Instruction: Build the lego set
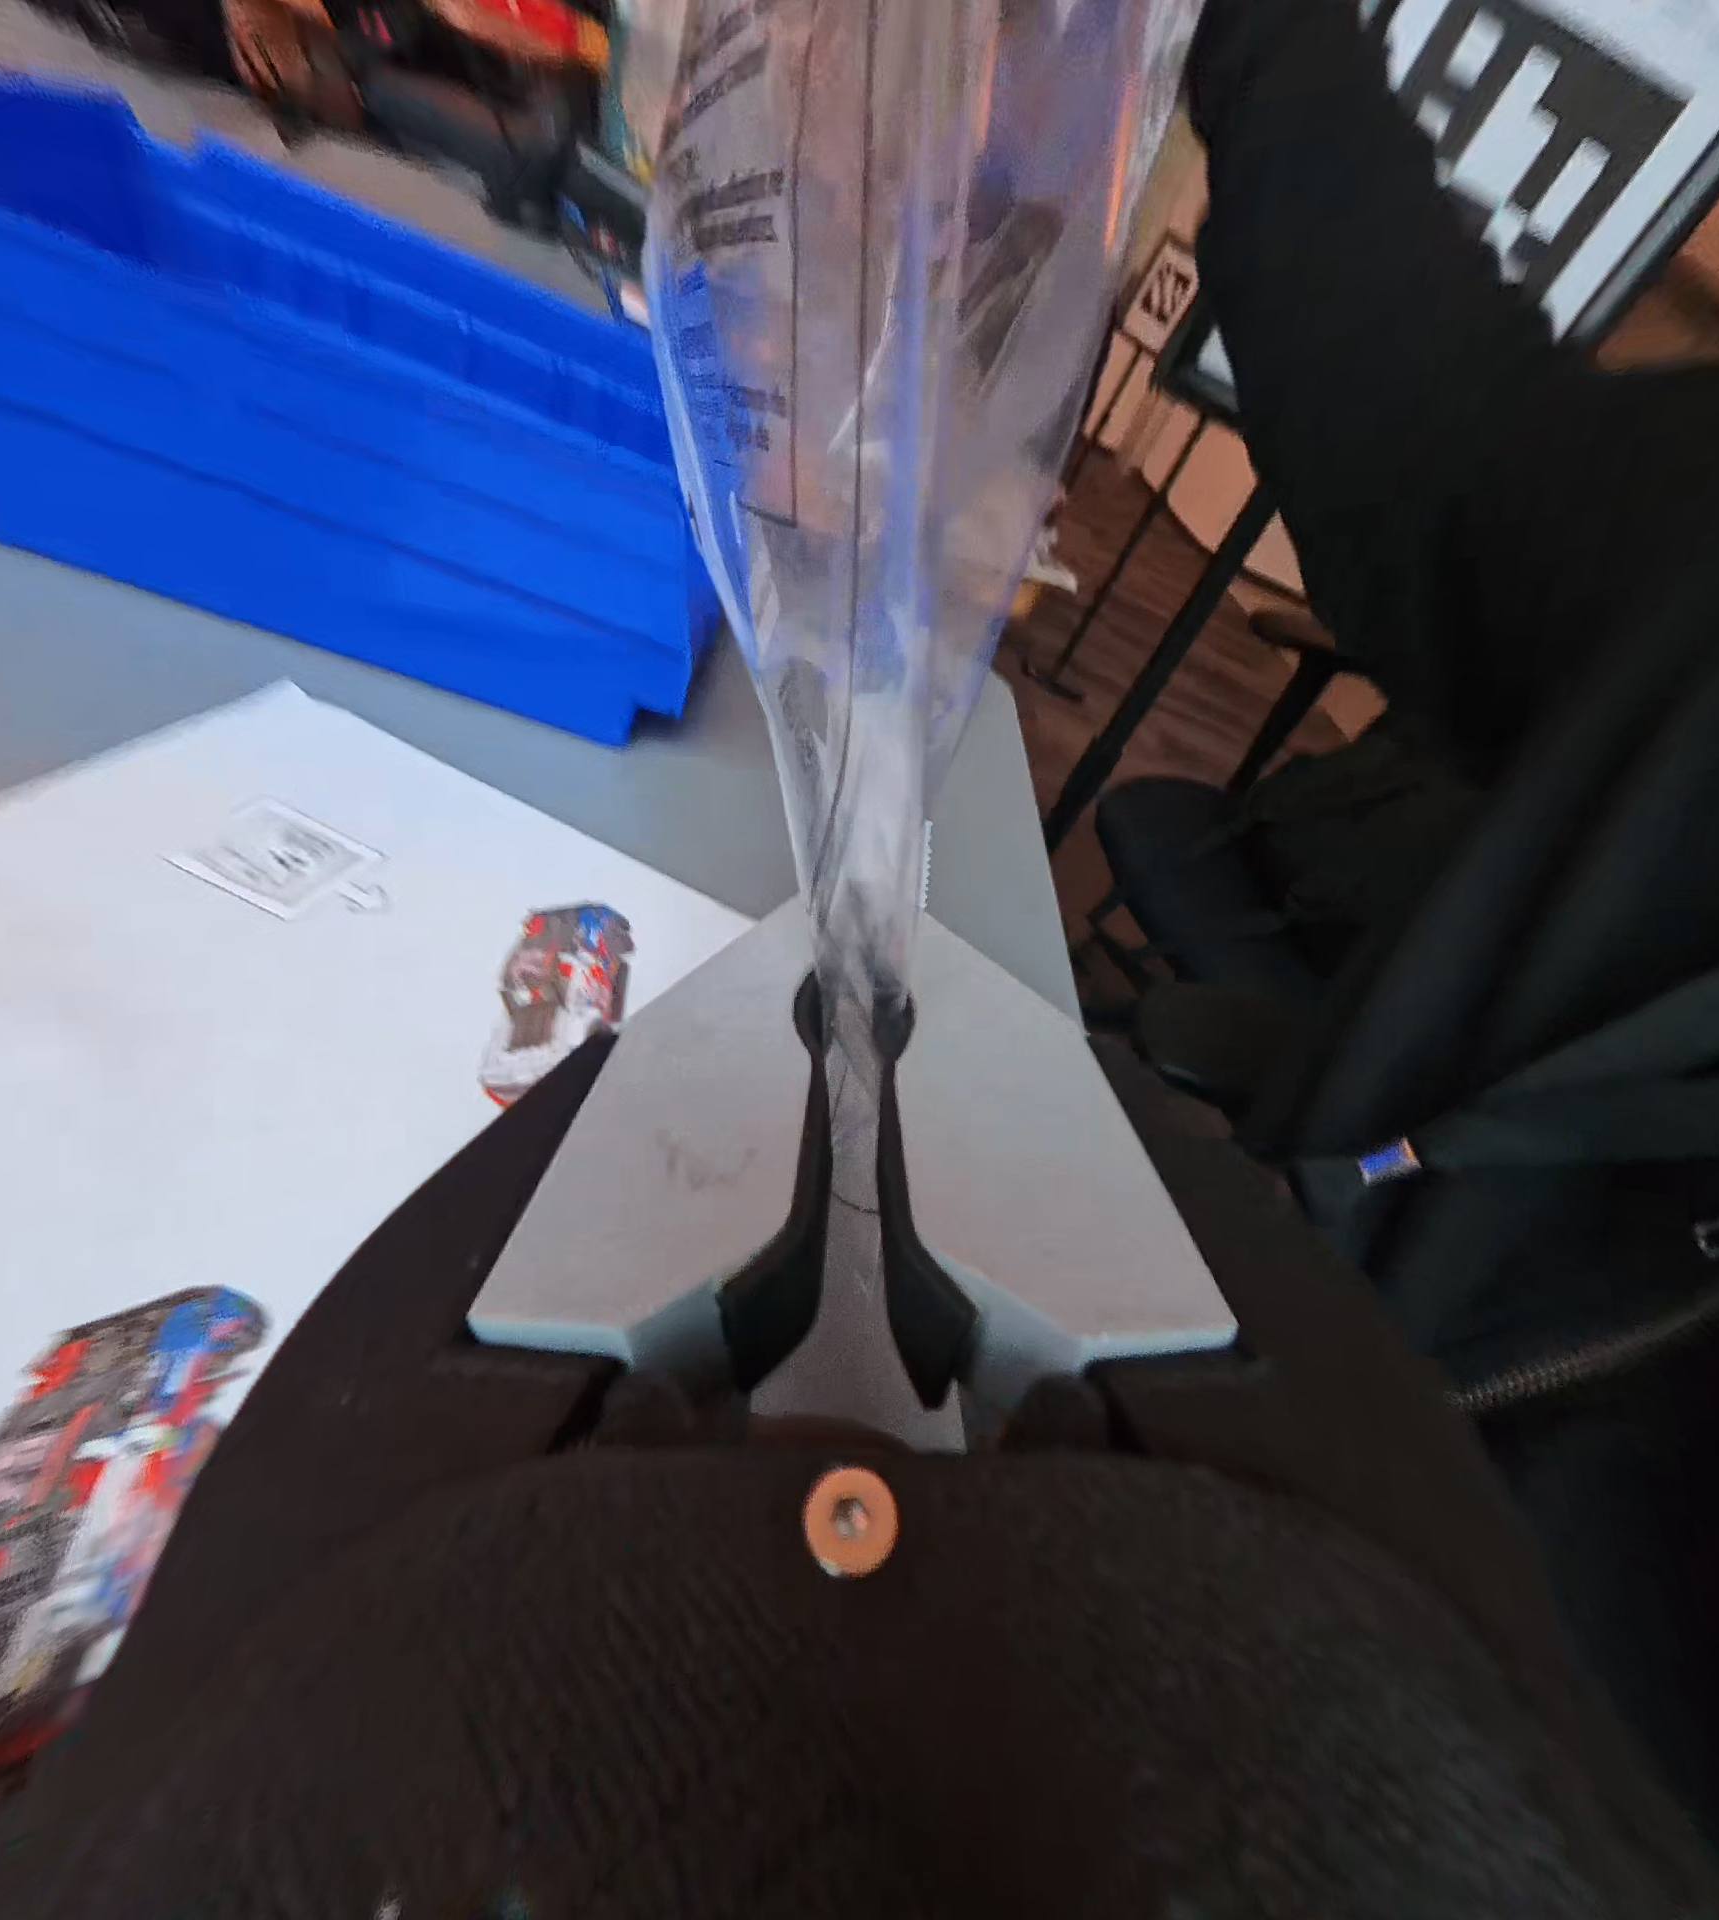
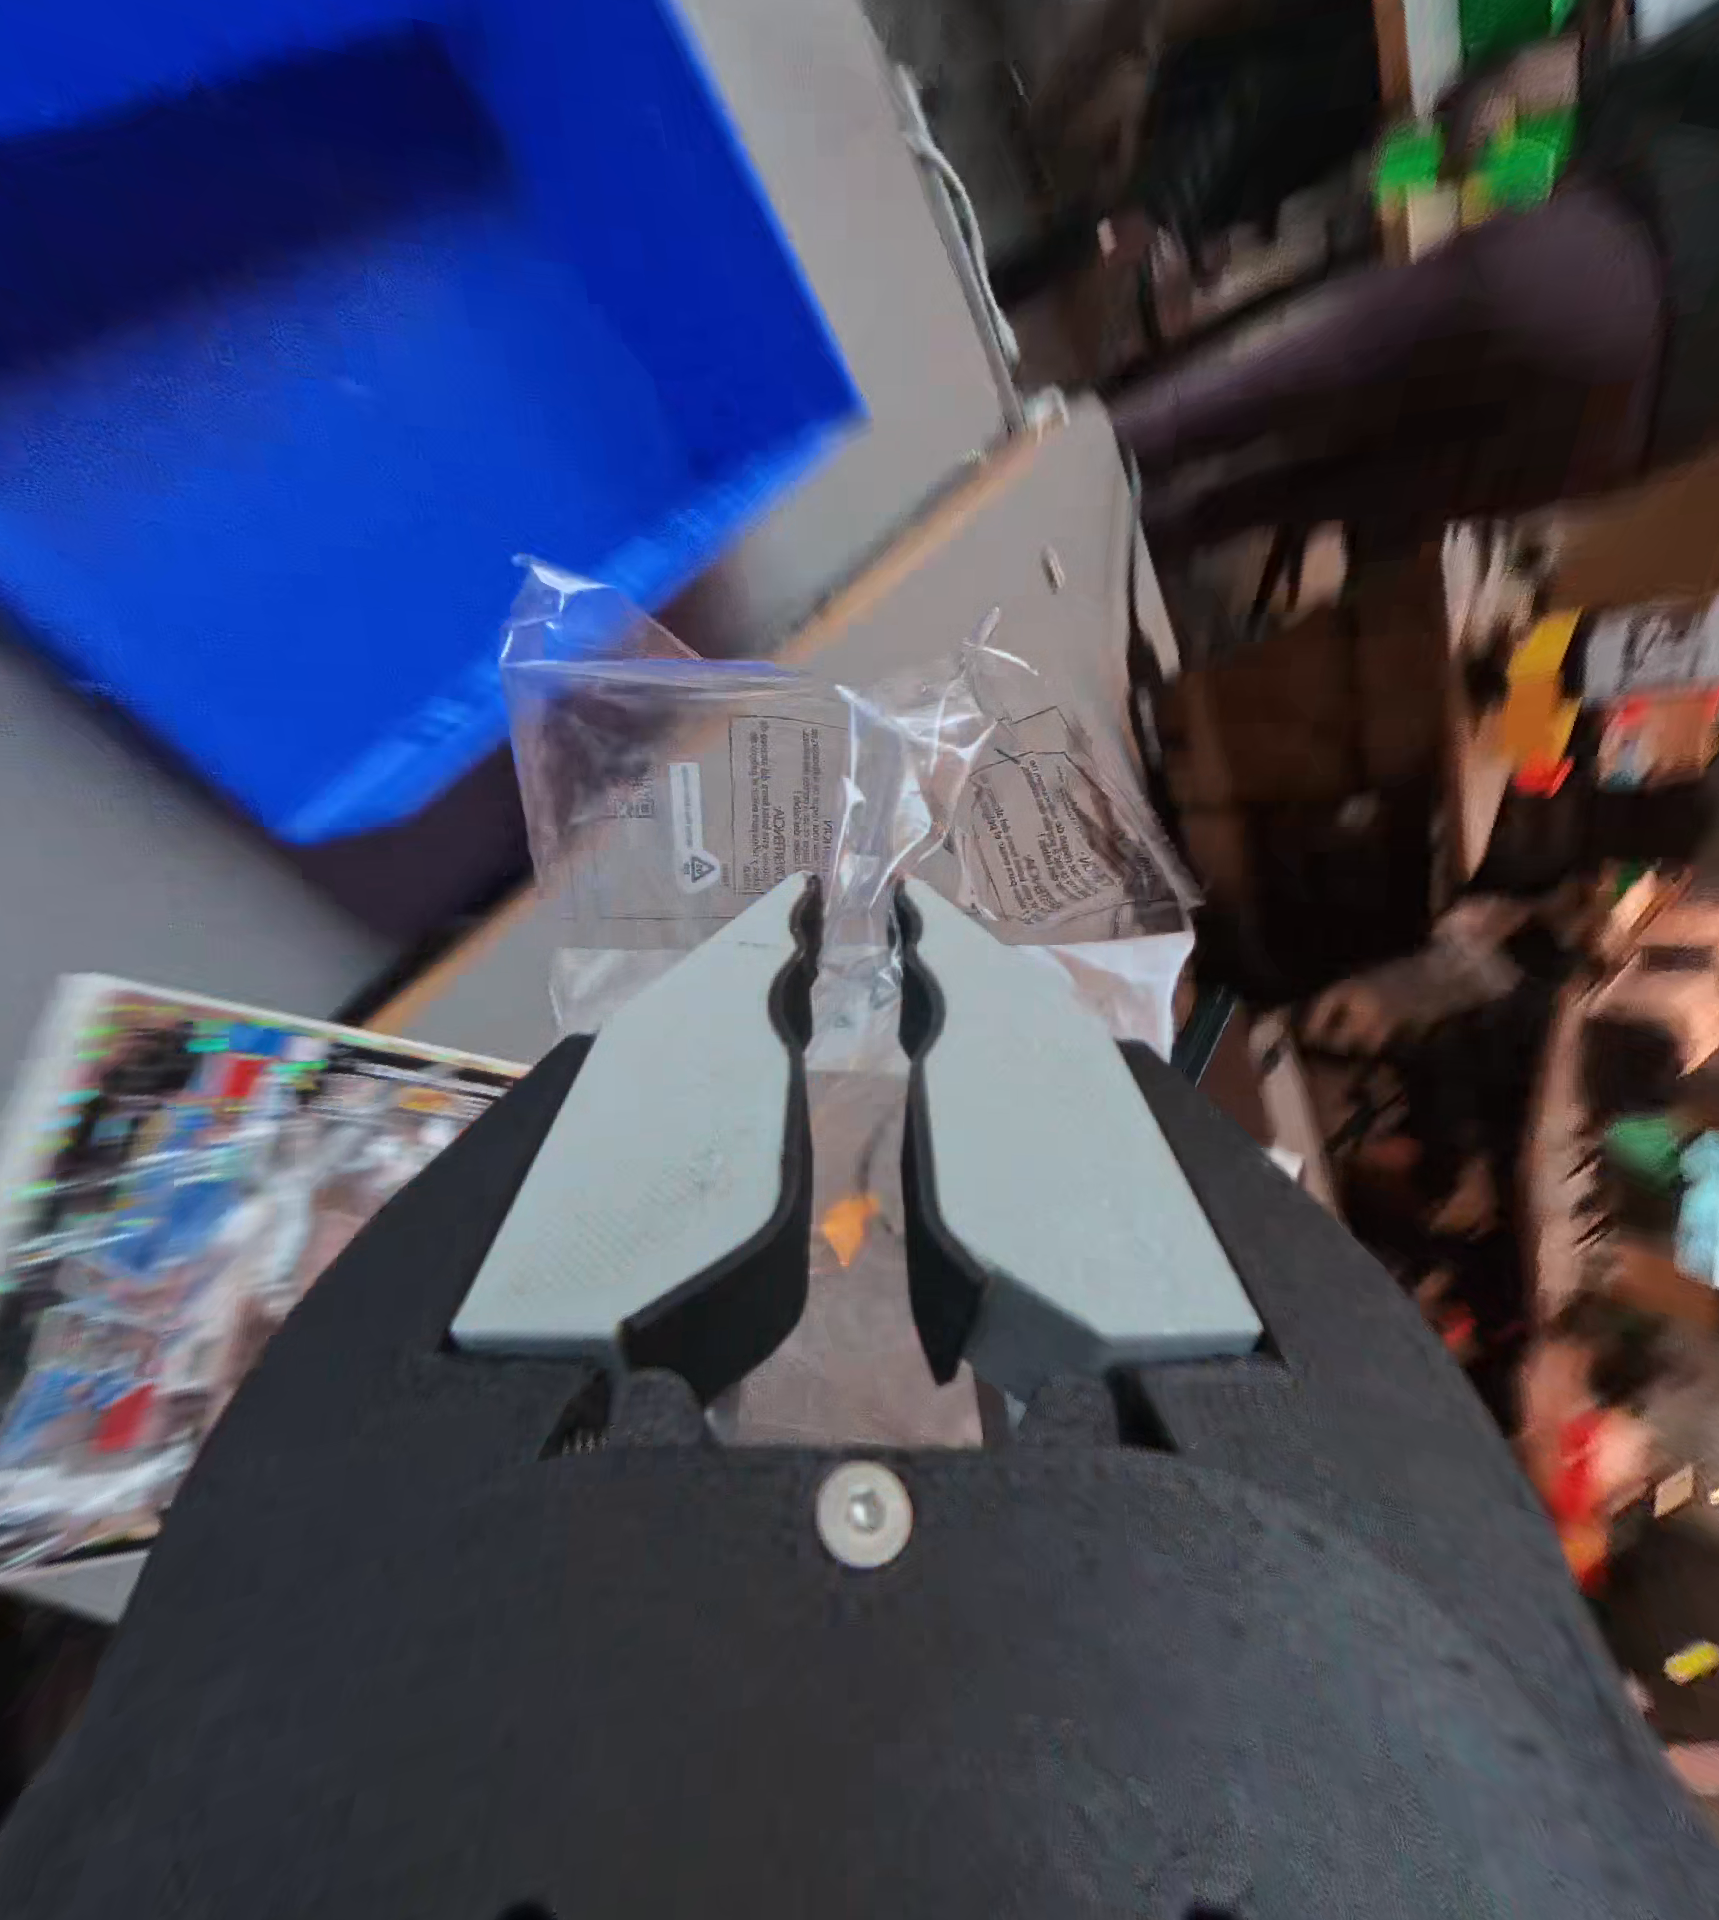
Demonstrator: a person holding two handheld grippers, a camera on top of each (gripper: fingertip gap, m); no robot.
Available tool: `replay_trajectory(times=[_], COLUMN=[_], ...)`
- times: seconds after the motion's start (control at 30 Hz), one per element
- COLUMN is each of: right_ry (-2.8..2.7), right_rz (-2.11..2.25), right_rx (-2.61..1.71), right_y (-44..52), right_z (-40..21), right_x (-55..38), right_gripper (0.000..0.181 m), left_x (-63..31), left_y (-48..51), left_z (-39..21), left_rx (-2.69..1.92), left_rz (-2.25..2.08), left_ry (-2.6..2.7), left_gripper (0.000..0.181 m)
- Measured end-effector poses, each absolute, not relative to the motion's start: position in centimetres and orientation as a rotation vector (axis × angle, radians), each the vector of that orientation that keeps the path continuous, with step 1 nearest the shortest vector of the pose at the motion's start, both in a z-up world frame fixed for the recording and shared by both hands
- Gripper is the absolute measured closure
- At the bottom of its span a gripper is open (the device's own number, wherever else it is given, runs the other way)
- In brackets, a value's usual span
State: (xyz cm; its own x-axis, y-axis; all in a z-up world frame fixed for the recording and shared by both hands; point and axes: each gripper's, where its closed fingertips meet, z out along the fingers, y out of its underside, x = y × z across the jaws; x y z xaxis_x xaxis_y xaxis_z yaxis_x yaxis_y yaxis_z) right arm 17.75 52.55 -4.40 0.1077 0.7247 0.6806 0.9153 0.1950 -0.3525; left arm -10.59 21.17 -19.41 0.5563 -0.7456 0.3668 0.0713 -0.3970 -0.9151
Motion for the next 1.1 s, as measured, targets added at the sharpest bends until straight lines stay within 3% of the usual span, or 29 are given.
replay_trajectory(times=[0.03,0.3,0.47,0.83,1.1], right_ry=[-1.744,-2.046,-2.047,-1.937,-1.811], right_rz=[-0.333,-0.451,-0.510,-0.407,-0.516], right_rx=[-1.471,-0.795,-0.632,-0.555,-0.406], right_y=[48.9,26.7,22.0,20.2,19.5], right_z=[-4.6,-10.0,-12.0,-11.0,-11.3], right_x=[15.4,-0.4,-5.0,-8.5,-10.6], right_gripper=[0.172,0.174,0.175,0.176,0.181], left_x=[-11.6,-17.9,-16.2,-16.3,-11.9], left_y=[21.1,19.2,17.9,18.4,19.5], left_z=[-17.9,-2.7,0.2,-5.5,-10.7], left_rx=[-1.725,-1.614,-1.833,-2.231,-2.336], left_rz=[-0.966,-0.626,-0.577,0.163,-0.175], left_ry=[0.543,0.647,0.892,1.442,1.551], left_gripper=[0.181,0.181,0.181,0.181,0.178])
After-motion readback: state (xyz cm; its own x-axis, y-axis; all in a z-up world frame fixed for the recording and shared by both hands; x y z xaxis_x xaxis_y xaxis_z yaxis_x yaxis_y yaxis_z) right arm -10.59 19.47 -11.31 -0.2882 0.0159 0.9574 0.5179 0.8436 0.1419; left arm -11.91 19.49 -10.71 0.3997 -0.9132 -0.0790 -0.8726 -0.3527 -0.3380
